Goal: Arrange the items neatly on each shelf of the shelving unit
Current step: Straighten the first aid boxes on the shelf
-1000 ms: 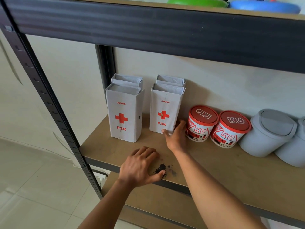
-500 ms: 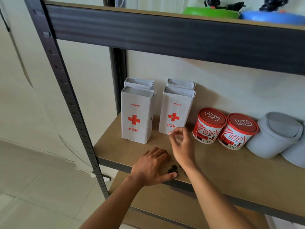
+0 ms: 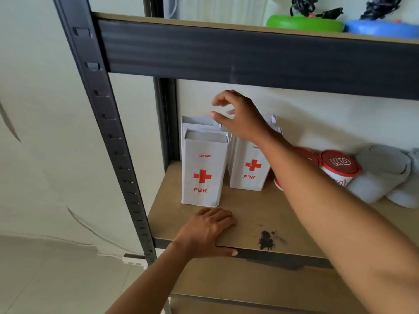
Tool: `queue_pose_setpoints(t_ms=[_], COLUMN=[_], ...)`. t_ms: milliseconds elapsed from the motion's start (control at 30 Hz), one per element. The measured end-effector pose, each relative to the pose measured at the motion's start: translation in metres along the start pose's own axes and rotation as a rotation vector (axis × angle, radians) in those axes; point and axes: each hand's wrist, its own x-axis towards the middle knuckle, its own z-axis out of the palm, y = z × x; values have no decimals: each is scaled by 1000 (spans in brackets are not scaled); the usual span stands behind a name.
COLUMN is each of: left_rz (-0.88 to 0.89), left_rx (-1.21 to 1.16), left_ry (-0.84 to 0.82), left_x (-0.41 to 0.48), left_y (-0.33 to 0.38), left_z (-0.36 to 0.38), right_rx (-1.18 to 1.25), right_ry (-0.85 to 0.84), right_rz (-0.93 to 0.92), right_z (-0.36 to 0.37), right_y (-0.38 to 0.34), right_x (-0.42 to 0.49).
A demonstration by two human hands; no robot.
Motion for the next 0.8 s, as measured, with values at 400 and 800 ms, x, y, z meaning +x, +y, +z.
queue_pose_setpoints(t_ms=[400,800], left_rz=[32,14], left_rx=[-80,-85], left_ry=[59,65], left_x=[2,3], left_y=[-9,-8], left_z=[10,9], right_rx=[-388,-441], right_ry=[-663,-617], right_rz=[111,94], right_z=[20,16], right_y=[-4,6], right_x=[62,77])
